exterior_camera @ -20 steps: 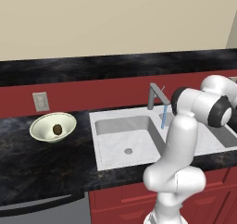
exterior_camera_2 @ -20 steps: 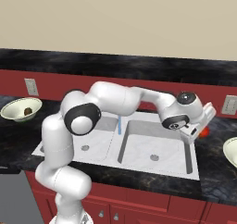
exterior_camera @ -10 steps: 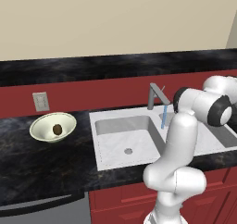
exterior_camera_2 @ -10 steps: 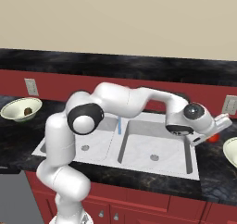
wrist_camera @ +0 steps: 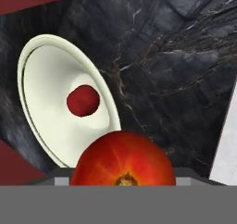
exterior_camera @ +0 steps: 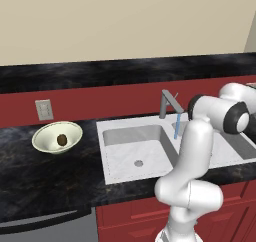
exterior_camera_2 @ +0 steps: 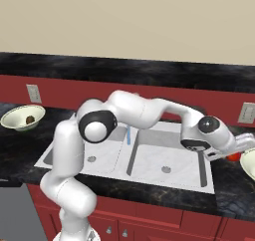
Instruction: Pick the tomatos from the sink and place them in one bowl. Place the kiwi in the other bowl. Then turn off the sink faucet.
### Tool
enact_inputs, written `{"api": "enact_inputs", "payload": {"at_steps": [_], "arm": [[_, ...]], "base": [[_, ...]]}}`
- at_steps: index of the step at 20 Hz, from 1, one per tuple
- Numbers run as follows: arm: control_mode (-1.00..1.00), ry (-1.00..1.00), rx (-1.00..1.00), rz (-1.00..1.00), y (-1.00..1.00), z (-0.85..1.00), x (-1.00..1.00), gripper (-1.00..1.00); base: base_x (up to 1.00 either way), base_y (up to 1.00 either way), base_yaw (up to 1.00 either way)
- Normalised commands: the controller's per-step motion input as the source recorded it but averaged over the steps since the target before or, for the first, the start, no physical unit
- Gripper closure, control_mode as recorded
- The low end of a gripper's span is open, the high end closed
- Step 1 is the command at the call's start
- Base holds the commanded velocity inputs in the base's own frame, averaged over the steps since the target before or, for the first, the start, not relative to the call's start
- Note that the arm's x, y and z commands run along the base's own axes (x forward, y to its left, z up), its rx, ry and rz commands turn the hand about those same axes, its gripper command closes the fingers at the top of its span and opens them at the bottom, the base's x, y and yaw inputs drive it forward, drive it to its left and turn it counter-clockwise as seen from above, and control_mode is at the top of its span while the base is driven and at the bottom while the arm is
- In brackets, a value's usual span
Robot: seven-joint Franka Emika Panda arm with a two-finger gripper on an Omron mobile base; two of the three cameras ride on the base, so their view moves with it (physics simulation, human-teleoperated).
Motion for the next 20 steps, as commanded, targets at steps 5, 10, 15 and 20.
{"api": "enact_inputs", "payload": {"at_steps": [5,10,15,20], "arm": [[-1.00,-0.02,0.18,-0.13,-0.29,0.10,0.09,1.00],[-1.00,-0.03,0.20,-0.09,-0.45,0.03,0.18,1.00],[-1.00,-0.01,0.17,-0.09,-0.61,-0.16,0.08,1.00],[-1.00,0.00,0.11,-0.10,-0.43,-0.26,0.05,1.00]], "base": [[0.00,0.00,0.00],[0.00,0.00,0.00],[0.00,0.00,0.00],[0.00,0.00,0.00]]}}
